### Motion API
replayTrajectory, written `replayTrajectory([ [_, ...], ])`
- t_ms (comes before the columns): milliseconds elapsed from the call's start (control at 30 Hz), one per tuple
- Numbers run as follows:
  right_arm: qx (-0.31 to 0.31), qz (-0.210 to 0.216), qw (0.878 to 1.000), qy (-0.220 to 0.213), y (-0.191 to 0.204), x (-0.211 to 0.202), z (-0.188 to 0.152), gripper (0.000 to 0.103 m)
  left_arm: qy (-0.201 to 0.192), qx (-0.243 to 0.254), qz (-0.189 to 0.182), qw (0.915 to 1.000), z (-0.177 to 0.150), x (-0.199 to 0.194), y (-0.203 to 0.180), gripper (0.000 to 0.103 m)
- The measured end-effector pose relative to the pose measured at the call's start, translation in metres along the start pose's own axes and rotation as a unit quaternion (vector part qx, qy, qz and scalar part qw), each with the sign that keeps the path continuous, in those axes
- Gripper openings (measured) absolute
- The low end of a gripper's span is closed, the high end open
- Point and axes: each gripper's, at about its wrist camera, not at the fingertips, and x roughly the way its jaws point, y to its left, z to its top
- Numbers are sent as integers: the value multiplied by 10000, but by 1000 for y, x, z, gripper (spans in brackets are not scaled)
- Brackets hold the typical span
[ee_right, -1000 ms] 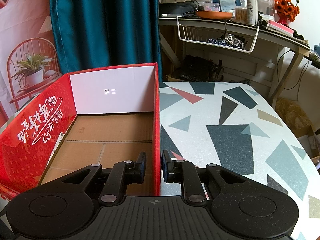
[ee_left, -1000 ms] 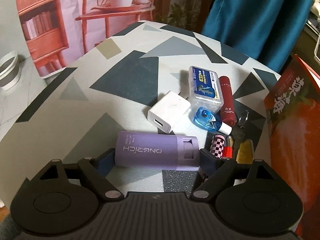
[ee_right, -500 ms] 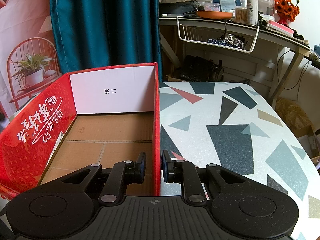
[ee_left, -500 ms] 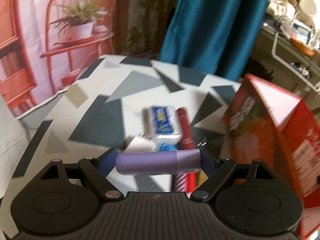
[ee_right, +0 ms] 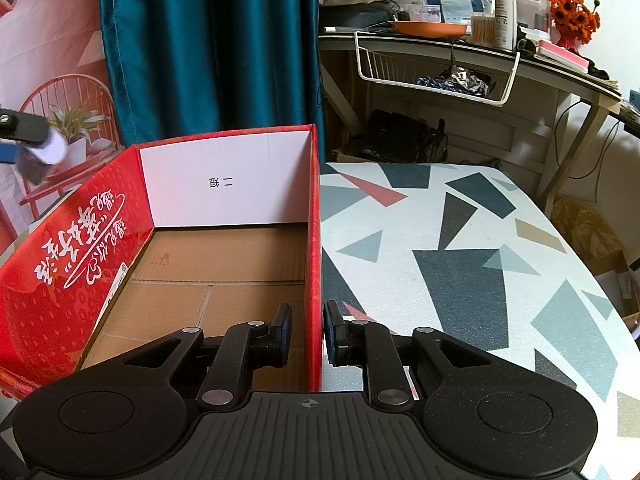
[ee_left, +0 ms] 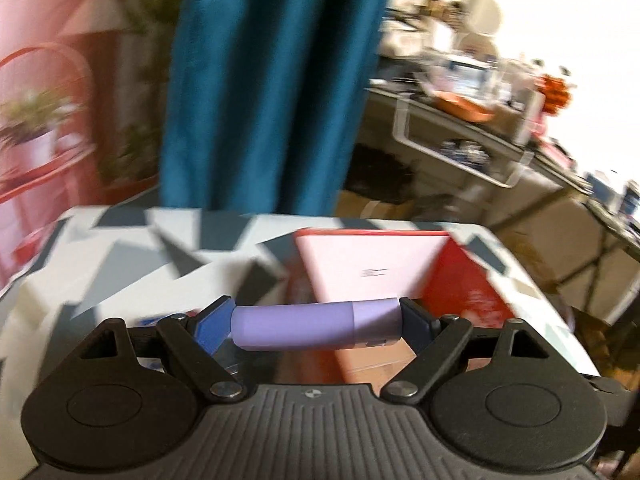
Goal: Organize rigid objects
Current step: 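Carry the purple power bank into the red box and release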
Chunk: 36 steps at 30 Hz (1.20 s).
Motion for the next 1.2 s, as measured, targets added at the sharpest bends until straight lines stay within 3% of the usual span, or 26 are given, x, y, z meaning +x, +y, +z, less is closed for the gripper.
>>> replayTrajectory([
  [200,-2,10,10000,6,0,0,0,17,221,918,-622,9936,-9,26,-42,88],
  [367,-1,15,10000,15,1,0,-1,17,485,1714,-633,9820,-28,42,-56,88],
  [600,-4,14,10000,20,1,1,0,17,697,2034,-929,9722,-35,52,-46,88],
  [900,-33,9,10000,33,0,1,0,18,590,1875,-479,9793,-26,63,-39,88],
  [1200,-49,11,10000,45,-1,1,0,18,479,1147,-147,9921,-13,65,-3,86],
])
